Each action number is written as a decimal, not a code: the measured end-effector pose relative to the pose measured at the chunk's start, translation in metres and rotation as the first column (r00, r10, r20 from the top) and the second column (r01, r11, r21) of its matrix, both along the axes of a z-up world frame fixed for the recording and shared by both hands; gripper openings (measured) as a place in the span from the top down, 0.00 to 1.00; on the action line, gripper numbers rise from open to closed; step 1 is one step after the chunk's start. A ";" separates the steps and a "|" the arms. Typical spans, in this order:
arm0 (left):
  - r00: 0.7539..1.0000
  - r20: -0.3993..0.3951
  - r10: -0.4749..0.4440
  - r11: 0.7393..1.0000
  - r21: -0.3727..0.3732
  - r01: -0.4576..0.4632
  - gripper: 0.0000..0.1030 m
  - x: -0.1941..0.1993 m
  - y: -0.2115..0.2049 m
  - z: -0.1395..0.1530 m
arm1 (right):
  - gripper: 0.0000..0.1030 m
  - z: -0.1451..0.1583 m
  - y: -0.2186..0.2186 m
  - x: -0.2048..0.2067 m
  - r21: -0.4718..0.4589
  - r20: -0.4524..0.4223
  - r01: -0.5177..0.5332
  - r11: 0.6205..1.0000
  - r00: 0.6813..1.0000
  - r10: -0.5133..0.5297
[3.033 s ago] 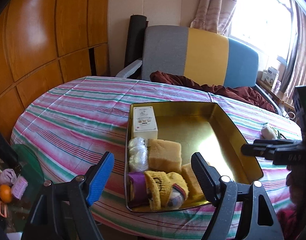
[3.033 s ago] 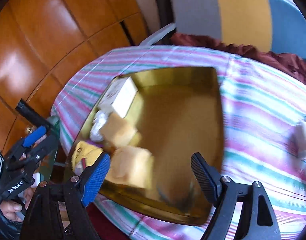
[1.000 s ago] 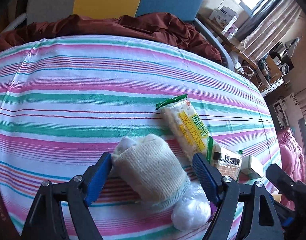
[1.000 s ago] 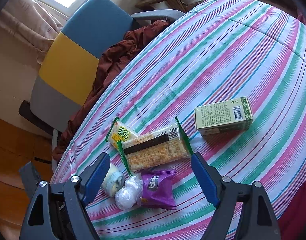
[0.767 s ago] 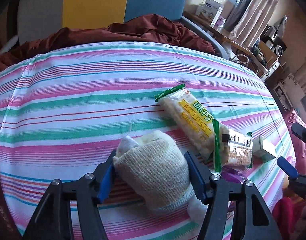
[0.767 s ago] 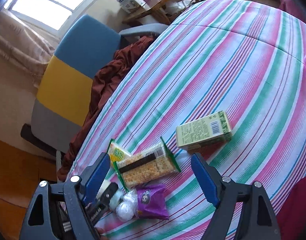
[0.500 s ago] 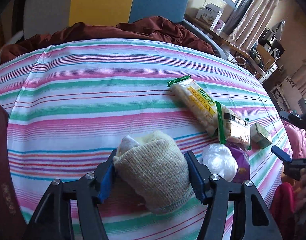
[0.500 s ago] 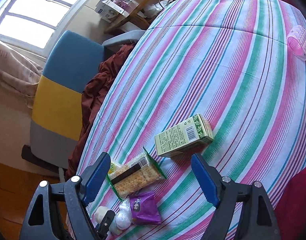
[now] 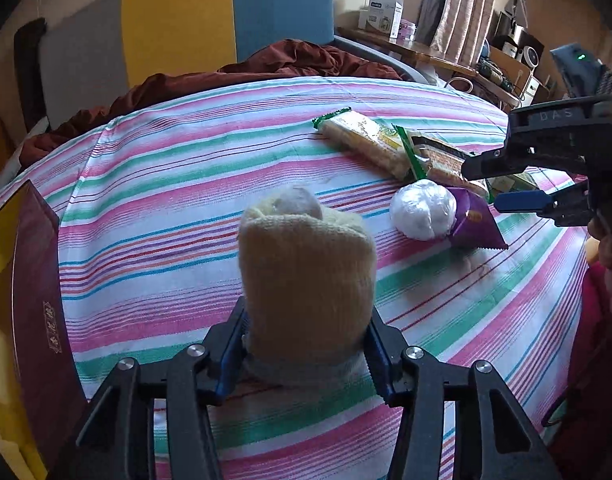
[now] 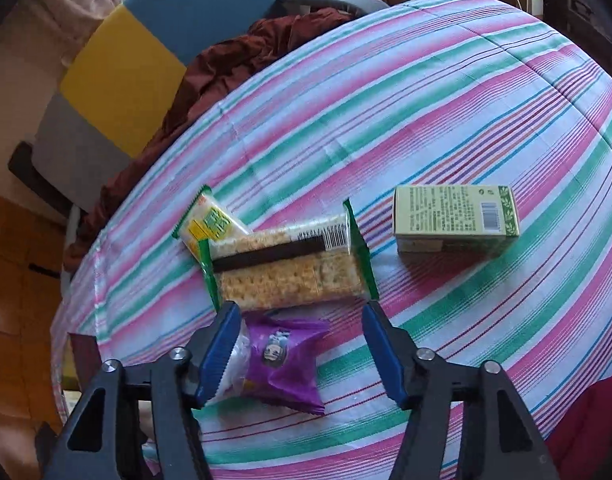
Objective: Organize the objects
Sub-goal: 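Grasp the beige knit sock with the left gripper while the right gripper grasps the purple packet, then lift the beige sock with the left gripper and carry it over the tray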
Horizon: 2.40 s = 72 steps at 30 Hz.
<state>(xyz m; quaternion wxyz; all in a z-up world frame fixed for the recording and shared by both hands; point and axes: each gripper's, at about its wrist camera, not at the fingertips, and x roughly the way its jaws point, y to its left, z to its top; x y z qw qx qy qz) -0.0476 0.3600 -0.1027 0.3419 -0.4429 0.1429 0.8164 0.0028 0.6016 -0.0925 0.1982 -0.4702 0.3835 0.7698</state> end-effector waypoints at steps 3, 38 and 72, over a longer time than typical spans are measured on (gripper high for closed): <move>1.000 0.020 -0.001 1.000 0.016 0.001 0.49 -0.004 -0.001 0.001 | 0.49 0.002 -0.009 -0.001 0.011 -0.003 -0.033 0.999 0.999 0.033; 0.956 0.268 0.119 0.990 0.043 -0.135 0.39 -0.063 0.012 0.010 | 0.64 -0.013 -0.041 -0.027 0.214 0.226 -0.232 0.949 0.957 0.183; 0.999 -0.028 -0.032 0.998 0.044 0.033 0.48 0.063 -0.057 0.031 | 0.64 -0.006 -0.065 -0.024 0.335 0.271 -0.310 0.890 0.936 0.224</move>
